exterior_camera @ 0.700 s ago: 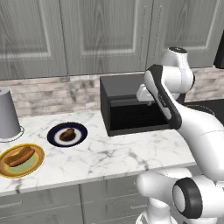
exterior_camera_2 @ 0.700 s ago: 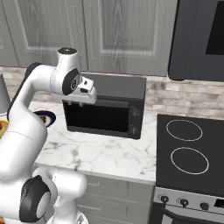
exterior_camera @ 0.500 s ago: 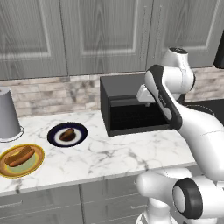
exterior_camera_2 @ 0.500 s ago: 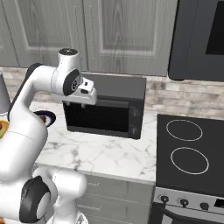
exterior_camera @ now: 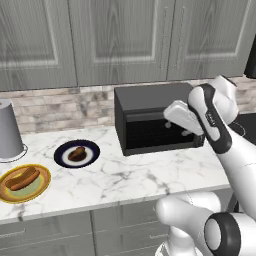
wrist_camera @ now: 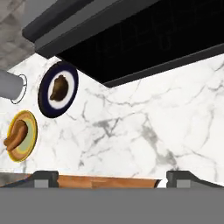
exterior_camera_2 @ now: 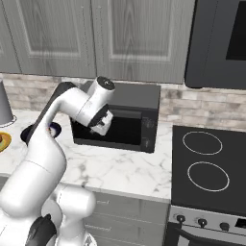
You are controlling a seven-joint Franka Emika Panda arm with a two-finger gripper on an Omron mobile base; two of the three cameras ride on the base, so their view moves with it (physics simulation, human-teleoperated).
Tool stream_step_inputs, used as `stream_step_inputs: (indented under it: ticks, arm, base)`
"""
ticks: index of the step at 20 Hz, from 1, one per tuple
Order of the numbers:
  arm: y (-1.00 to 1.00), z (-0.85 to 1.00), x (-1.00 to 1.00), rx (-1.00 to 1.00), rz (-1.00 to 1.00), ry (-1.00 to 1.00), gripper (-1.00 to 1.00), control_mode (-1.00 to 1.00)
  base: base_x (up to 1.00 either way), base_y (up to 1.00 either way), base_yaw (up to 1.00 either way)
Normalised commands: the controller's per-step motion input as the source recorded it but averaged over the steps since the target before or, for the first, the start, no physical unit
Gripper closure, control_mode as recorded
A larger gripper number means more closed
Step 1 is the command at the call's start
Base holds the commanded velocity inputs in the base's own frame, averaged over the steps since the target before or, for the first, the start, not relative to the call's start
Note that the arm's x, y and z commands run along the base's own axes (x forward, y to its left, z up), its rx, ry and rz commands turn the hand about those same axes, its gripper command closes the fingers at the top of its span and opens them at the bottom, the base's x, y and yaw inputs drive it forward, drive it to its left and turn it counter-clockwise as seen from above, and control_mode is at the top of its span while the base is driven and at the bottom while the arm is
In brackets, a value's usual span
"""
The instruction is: Open the toaster oven door. Place the hotdog bun on the bottom rack in the toaster oven and place the chicken drumstick on the top rack.
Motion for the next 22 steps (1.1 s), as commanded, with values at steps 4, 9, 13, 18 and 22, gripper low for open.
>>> stream_step_inputs:
  ticks: [4, 9, 13, 18, 22]
  arm:
    - [0.00, -0.21, 0.00, 0.60, -0.19, 0.00, -1.00, -1.00]
    - [-0.03, 0.00, 0.04, 0.52, -0.13, 0.00, -1.00, -1.00]
    - [-0.20, 0.00, 0.04, 0.53, -0.11, -0.02, -1.00, -1.00]
    - [-0.20, 0.00, 0.02, 0.35, -0.08, -0.01, -1.00, -1.00]
    - [-0.03, 0.03, 0.14, 0.31, -0.08, -0.07, -1.00, -1.00]
  base:
    - [0.00, 0.00, 0.00]
    - [0.00, 0.00, 0.00]
    - [0.00, 0.00, 0.00]
    - [0.00, 0.00, 0.00]
    - [0.00, 0.00, 0.00]
